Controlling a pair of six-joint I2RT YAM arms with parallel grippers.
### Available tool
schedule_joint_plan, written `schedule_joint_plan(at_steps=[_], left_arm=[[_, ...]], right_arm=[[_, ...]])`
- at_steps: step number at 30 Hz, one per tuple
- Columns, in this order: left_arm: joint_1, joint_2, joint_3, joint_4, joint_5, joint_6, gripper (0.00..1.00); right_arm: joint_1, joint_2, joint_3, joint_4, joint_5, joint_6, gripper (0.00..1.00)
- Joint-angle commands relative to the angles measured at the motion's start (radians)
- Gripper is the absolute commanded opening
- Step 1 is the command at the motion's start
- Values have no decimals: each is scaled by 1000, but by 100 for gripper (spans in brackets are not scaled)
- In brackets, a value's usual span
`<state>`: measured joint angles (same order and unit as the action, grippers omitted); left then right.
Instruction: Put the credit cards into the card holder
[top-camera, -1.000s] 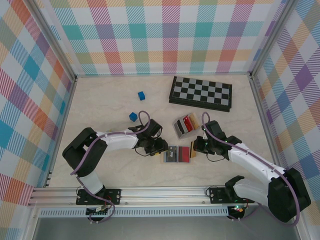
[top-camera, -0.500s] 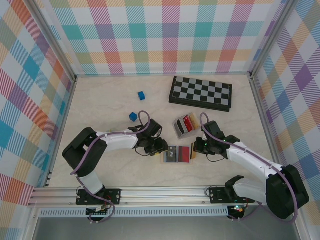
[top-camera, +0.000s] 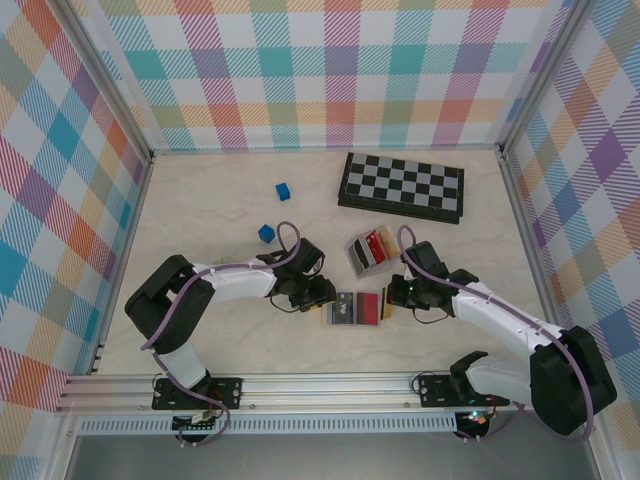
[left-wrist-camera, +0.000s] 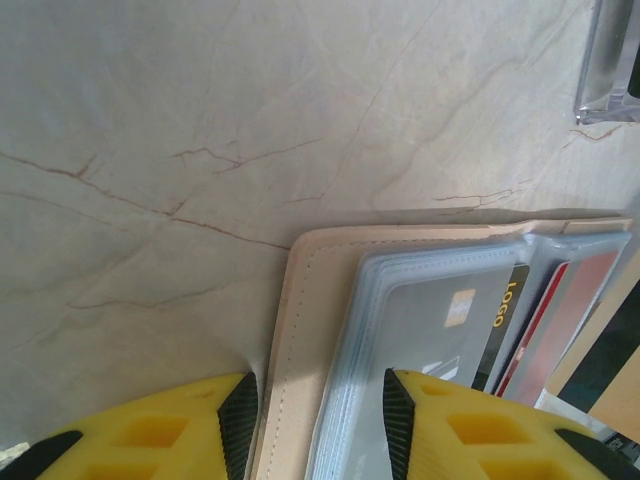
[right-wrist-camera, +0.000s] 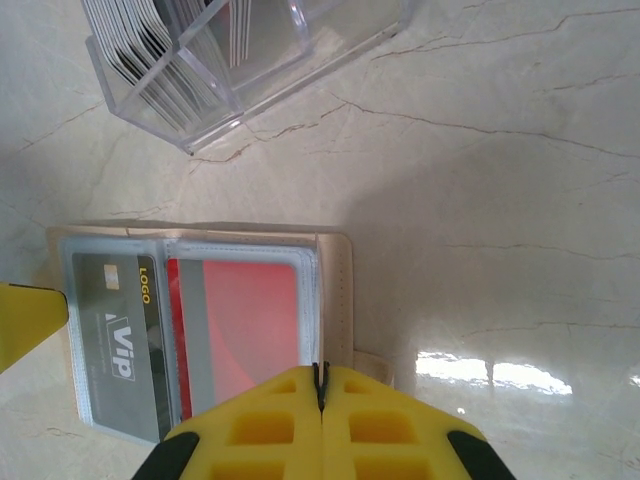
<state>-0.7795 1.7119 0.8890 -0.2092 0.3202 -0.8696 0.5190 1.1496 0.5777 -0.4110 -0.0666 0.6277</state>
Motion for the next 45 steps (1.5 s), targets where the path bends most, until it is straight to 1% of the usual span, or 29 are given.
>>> schedule_joint_plan(at_steps=[1, 7, 13, 19, 22, 29, 38, 45], left_arm=[[-37, 61, 4, 36, 26, 15, 41], [-37, 64, 7, 36, 29, 16, 41], [-37, 67, 12, 37, 33, 17, 41], [-37, 64, 7, 36, 30, 17, 41], [-37, 65, 8, 36, 31, 17, 41], [-37, 69, 11, 36, 31, 17, 41], [-37, 71, 11, 34, 30, 17, 40], [-37, 75, 14, 36, 31, 18, 40]], right_arm=[[6, 8, -11, 32, -19, 17, 5], [4, -28, -4, 60, -68, 47, 5], [4, -7, -4, 117, -128, 83, 5], [4, -25, 40, -13, -5, 21, 5], [4, -16, 57, -67, 29, -12, 5], [4, -4, 38, -47, 14, -6, 5], [4, 54, 37, -22, 8, -13, 5], [4, 75, 27, 49, -62, 11, 5]])
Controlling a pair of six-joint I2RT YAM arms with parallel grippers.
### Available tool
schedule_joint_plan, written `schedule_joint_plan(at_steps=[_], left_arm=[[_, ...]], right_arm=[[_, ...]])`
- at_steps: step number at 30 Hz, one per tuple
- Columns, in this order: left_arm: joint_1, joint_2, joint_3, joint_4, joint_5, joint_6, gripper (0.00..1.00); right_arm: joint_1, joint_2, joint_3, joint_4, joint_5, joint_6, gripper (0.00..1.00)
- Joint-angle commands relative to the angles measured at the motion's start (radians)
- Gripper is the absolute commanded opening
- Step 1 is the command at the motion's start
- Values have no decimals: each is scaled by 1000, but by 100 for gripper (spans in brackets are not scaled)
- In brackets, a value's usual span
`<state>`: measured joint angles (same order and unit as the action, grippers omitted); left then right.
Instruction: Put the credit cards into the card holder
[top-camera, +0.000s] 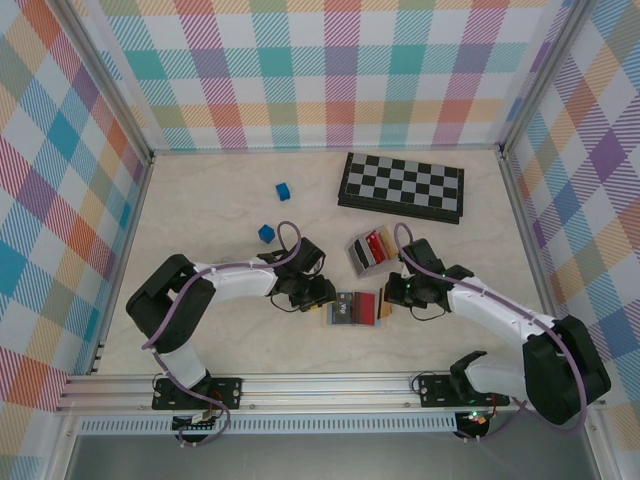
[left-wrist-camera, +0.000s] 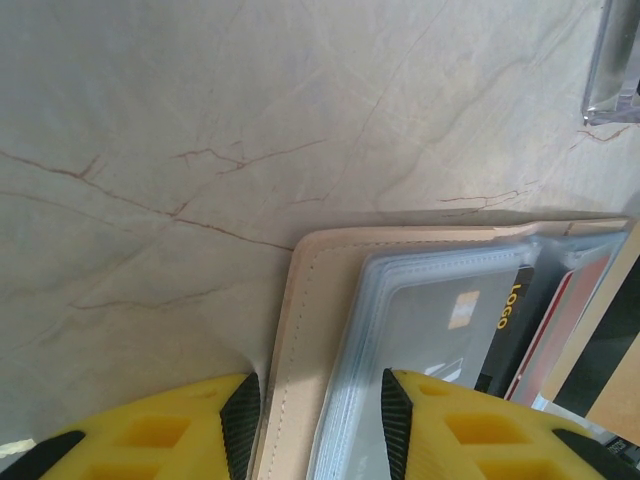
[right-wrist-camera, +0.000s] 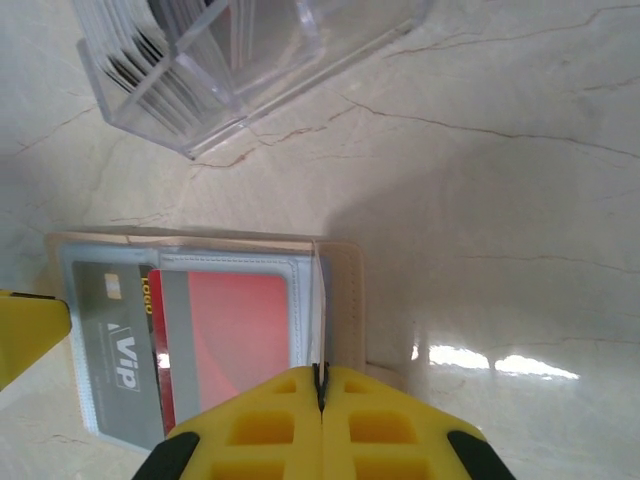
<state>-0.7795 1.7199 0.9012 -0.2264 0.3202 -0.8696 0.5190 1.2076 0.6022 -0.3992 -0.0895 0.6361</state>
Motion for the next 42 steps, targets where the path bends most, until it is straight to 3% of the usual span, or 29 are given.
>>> schedule_joint_plan(at_steps=[1, 10, 19, 24, 42], left_arm=[[-37, 68, 2, 53, 31, 17, 40], [-38, 70, 1, 55, 33, 17, 40], [-38, 61, -6, 42, 22, 19, 40], [-37, 68, -4, 43, 20, 18, 39], [-37, 72, 0, 46, 22, 17, 39]], right_arm=[[4, 19, -6, 59, -57, 15, 5], [3, -2, -35, 154, -126, 98, 5], [1, -47, 68, -93, 25, -39, 6], [1, -48, 96, -140, 37, -64, 6], [1, 51, 61, -56, -19, -42, 5]])
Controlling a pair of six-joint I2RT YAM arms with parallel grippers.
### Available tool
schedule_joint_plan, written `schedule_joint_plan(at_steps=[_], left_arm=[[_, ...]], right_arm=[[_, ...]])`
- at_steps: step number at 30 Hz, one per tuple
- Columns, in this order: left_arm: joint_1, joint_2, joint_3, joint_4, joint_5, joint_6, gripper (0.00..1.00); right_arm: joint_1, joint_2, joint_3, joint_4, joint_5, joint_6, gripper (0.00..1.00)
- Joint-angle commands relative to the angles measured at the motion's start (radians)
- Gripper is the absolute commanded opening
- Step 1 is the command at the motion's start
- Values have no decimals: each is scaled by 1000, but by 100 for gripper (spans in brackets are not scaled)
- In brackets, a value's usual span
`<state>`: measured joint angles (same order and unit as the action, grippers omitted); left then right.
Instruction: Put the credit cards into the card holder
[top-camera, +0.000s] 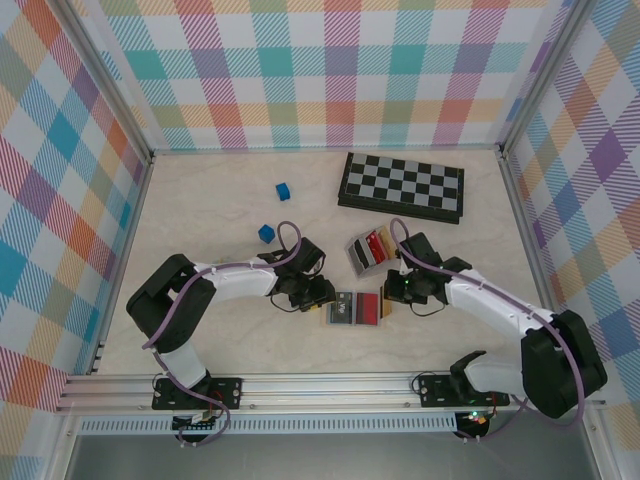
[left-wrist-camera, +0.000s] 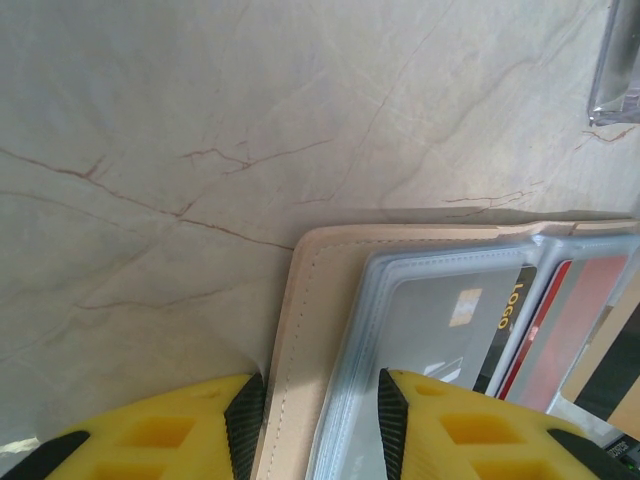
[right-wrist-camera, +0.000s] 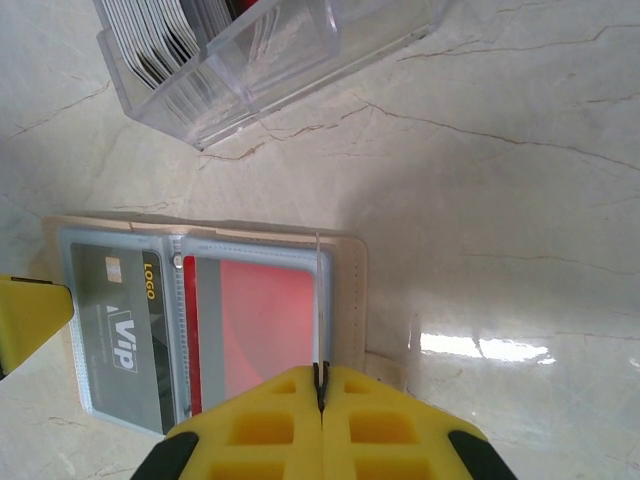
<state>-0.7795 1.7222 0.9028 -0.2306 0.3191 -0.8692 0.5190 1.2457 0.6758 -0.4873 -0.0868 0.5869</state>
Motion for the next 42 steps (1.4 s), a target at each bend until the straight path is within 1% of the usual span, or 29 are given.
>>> schedule_joint_plan(at_steps=[1, 10, 13, 16, 19, 34, 39, 42], left_arm=[[-37, 71, -2, 49, 24, 16, 39], [-37, 76, 5, 50, 31, 20, 39], [-37, 73, 4, 48, 28, 20, 39], [-39, 71, 3, 47, 26, 20, 39], [-38, 72, 3, 47, 27, 22, 39], [-37, 77, 3, 52, 32, 21, 39], [-38, 74, 1, 54, 32, 20, 39], [-38, 74, 1, 54, 32, 19, 39]], right_arm=[[1, 11, -15, 39, -28, 10, 5], [1, -21, -12, 82, -80, 46, 5], [1, -25, -2, 38, -23, 45, 5], [1, -34, 23, -28, 32, 6, 6], [0, -32, 33, -65, 53, -19, 6], [2, 52, 3, 67, -46, 34, 5], [1, 22, 8, 71, -70, 48, 5], [1, -6, 26, 43, -70, 47, 6]])
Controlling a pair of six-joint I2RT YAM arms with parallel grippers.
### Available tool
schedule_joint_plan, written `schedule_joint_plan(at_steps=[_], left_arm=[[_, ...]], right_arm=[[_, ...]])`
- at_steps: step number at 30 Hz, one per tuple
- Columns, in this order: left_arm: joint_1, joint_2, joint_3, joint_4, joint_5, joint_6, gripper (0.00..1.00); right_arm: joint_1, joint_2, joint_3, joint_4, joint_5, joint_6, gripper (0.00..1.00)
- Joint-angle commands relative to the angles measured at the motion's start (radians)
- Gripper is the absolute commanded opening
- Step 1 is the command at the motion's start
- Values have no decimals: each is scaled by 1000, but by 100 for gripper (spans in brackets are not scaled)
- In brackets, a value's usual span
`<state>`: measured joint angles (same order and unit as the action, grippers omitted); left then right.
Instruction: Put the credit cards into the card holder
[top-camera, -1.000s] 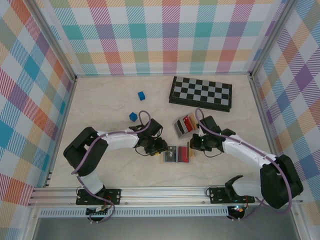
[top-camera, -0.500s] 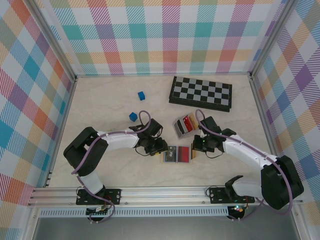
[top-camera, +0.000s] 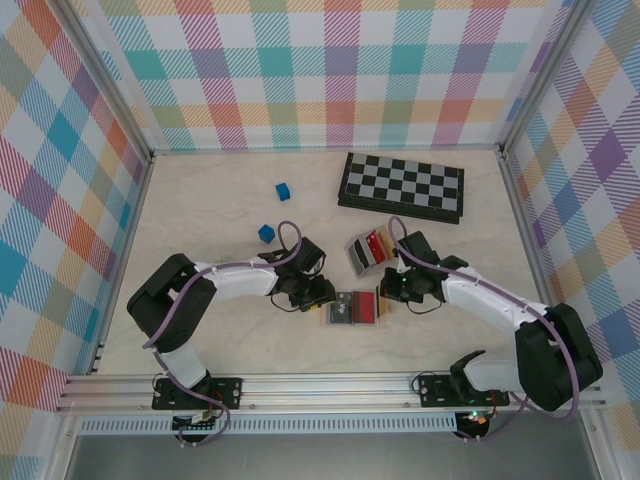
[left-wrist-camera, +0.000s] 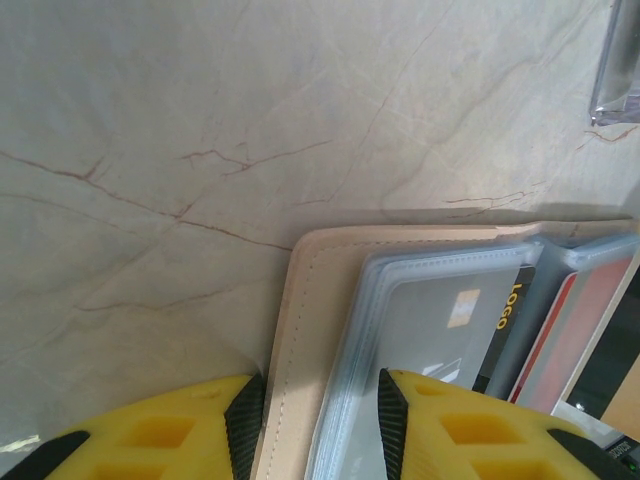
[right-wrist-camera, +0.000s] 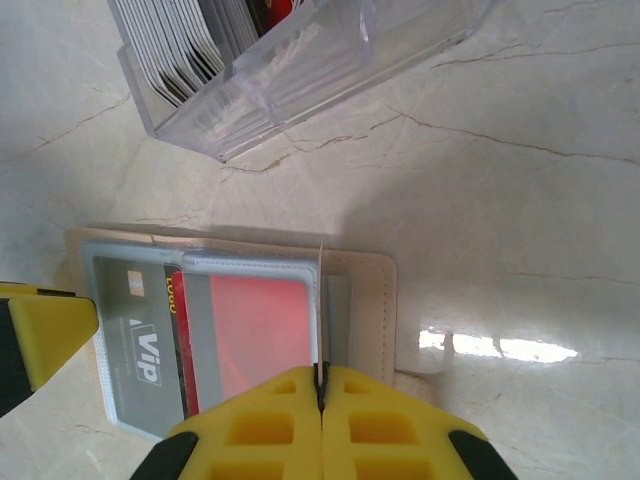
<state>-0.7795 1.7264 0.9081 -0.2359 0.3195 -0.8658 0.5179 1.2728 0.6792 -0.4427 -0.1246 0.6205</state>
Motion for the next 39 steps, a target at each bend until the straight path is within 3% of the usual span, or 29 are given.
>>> schedule_joint_plan(at_steps=[1, 9, 15, 25, 30, 39], left_arm=[[-39, 71, -6, 61, 32, 17, 39], [-38, 70, -5, 61, 29, 17, 39], [-38, 45, -8, 56, 3, 14, 40], [-38, -99, -36, 28, -102, 21, 55], [-38, -139, -20, 62, -71, 40, 61], [-40, -139, -15, 75, -52, 46, 63]], right_arm=[[2, -41, 30, -15, -30, 12, 6], [2, -82, 64, -54, -49, 4, 6], [4, -57, 69, 20, -180, -5, 8], [7, -9, 57, 76, -208, 8, 8], [8, 23, 62, 88, -234, 9, 8], [7, 36, 59, 94, -226, 10, 8]])
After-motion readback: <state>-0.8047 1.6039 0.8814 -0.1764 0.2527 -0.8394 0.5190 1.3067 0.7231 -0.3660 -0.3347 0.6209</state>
